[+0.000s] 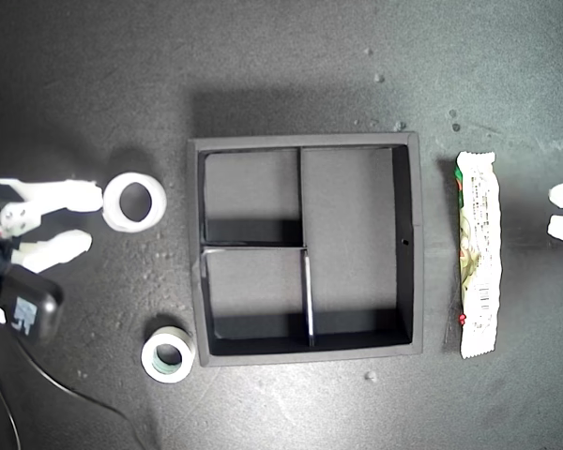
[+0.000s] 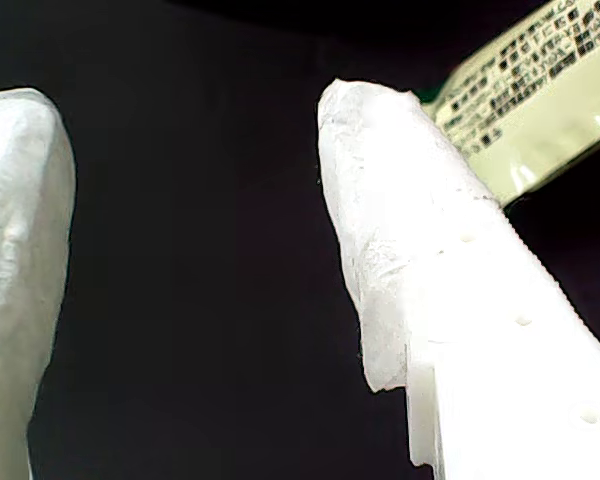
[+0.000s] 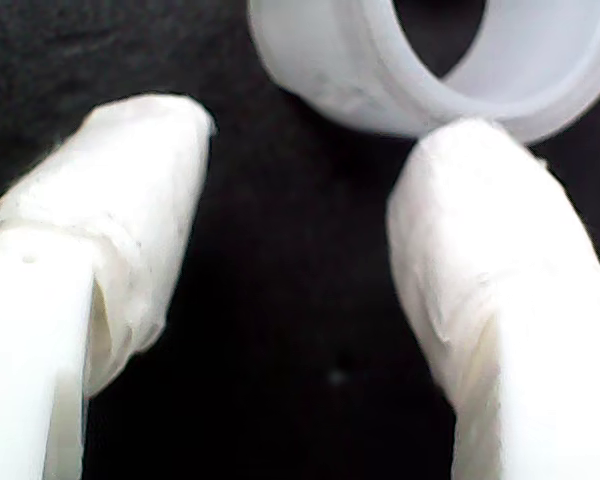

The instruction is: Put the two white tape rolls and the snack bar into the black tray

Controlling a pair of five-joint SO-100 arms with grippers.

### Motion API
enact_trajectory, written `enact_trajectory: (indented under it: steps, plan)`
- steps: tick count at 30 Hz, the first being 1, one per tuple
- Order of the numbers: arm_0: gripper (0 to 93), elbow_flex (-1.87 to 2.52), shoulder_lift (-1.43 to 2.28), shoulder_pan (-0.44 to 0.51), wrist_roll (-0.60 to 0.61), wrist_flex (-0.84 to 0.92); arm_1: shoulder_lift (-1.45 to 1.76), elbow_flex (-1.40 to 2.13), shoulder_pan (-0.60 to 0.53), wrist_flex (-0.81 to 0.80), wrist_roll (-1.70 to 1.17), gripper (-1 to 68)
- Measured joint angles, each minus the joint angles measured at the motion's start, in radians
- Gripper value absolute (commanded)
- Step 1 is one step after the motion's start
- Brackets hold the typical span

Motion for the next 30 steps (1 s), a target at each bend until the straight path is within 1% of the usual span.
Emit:
enact_trajectory:
  steps: [3, 7, 13, 18, 24, 30]
  plan:
    - [15.9, -0.063, -0.069, -0.002, 0.041, -0.043, -0.006, -0.003, -0.026, 0.0, 0.0, 19.4]
    - [16.0, -0.141, -0.265, 0.006, 0.083, -0.156, -0.011, -0.003, -0.038, 0.0, 0.0, 20.1]
    - [16.1, -0.229, -0.54, 0.018, 0.101, -0.244, -0.058, -0.008, -0.064, -0.026, 0.0, 21.5]
    - [16.2, -0.268, -0.68, 0.017, 0.106, -0.296, -0.314, -0.129, -0.094, -0.092, 0.0, 21.4]
    - [16.2, -0.353, -0.882, 0.017, 0.121, -0.345, -0.609, -0.285, -0.12, -0.106, 0.0, 21.8]
    - [16.2, -0.402, -1.026, 0.015, 0.124, -0.348, -0.695, -0.339, -0.121, -0.106, 0.0, 21.6]
